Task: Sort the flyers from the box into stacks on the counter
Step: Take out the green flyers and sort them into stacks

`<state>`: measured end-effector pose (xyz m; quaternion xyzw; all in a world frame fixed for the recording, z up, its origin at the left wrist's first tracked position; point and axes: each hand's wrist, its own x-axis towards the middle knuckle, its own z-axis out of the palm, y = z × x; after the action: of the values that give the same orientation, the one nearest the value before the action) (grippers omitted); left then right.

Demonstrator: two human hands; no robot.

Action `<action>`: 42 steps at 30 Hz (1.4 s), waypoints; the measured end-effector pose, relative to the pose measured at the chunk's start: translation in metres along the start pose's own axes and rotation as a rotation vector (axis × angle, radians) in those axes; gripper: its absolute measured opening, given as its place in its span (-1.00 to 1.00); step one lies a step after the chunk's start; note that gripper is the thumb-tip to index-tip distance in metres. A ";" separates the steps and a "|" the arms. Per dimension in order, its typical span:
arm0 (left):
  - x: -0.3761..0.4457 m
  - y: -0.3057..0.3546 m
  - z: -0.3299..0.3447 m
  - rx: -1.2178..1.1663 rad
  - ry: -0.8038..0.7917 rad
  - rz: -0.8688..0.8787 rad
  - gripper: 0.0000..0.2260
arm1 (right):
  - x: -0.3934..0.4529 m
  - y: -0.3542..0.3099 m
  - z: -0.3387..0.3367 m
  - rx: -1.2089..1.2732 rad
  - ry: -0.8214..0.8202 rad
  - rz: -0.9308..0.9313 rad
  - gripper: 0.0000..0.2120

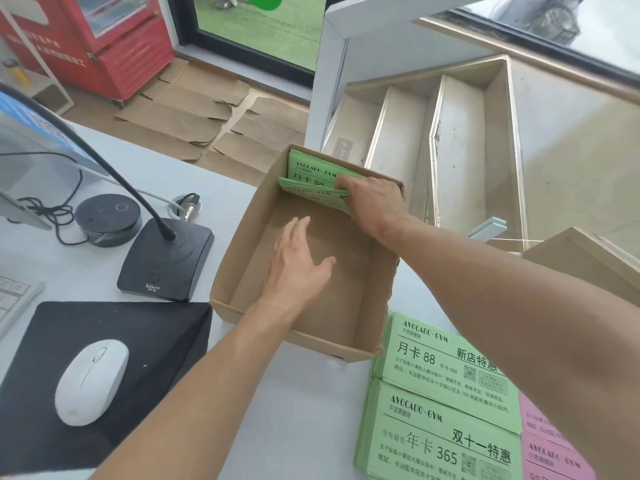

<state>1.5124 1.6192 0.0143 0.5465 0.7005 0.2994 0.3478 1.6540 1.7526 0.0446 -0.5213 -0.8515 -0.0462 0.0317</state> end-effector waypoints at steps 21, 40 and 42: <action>-0.060 0.052 -0.050 -0.945 0.069 0.096 -0.24 | -0.185 -0.023 -0.101 1.336 -0.076 0.409 -0.81; -0.257 0.006 -0.064 -0.406 0.033 0.172 -0.45 | -0.334 -0.133 -0.020 1.306 -0.315 0.261 -0.68; -0.261 0.005 -0.061 -0.386 0.056 0.172 -0.47 | -0.338 -0.137 -0.018 1.297 -0.341 0.264 -0.68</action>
<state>1.5071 1.3634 0.0953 0.5191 0.5903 0.4716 0.3996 1.6859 1.3895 0.0220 -0.4962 -0.6294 0.5606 0.2085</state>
